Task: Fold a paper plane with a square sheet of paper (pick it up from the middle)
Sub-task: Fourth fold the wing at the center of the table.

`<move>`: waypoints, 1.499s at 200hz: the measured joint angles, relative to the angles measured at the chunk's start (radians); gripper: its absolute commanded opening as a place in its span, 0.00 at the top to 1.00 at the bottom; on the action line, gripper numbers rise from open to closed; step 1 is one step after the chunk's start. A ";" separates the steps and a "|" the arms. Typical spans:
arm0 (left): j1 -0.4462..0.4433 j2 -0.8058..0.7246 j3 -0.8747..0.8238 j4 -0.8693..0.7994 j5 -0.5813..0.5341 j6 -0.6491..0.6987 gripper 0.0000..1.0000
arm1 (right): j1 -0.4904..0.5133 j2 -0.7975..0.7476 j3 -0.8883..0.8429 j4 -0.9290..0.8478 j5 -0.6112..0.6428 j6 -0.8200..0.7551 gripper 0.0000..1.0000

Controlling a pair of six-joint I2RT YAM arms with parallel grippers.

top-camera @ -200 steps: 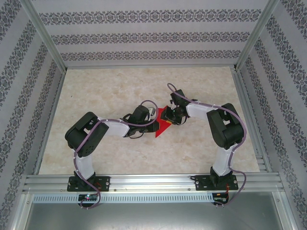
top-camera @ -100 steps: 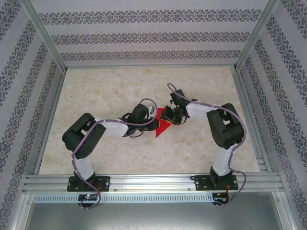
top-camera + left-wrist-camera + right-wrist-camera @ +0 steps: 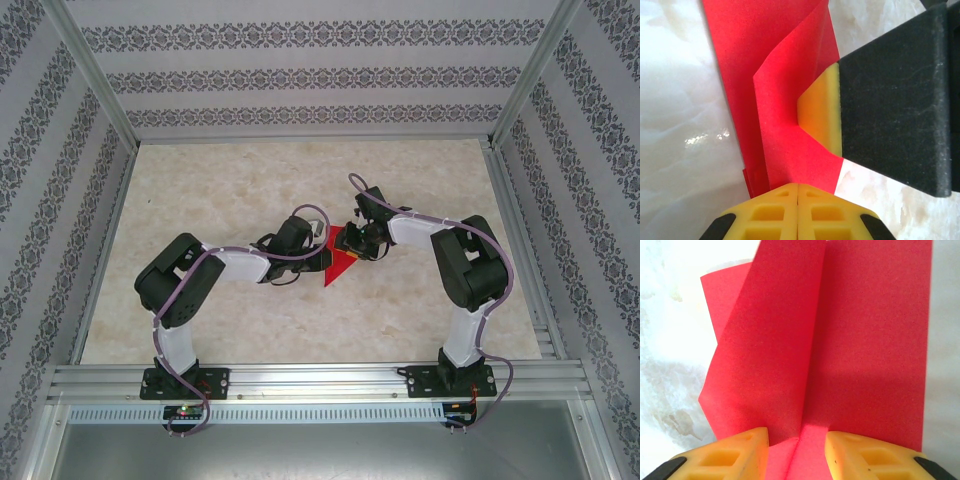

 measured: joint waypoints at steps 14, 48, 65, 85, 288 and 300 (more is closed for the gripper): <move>0.000 0.007 0.002 -0.001 -0.003 0.000 0.92 | 0.000 0.000 0.000 0.000 0.000 0.000 0.61; 0.000 0.023 0.003 -0.003 -0.007 0.000 0.92 | 0.000 0.003 0.003 -0.003 0.000 0.000 0.61; 0.000 0.024 0.003 -0.005 -0.010 0.000 0.92 | 0.000 0.005 0.007 -0.008 0.000 0.000 0.61; 0.000 0.026 0.006 -0.008 -0.011 0.000 0.92 | 0.000 0.008 0.008 -0.009 0.000 0.000 0.61; 0.000 0.050 0.063 -0.098 -0.015 0.000 0.99 | -0.029 -0.132 -0.071 0.019 -0.018 -0.023 0.70; 0.000 0.050 0.065 -0.102 -0.015 0.000 0.99 | -0.031 -0.146 -0.077 0.043 -0.036 -0.033 0.77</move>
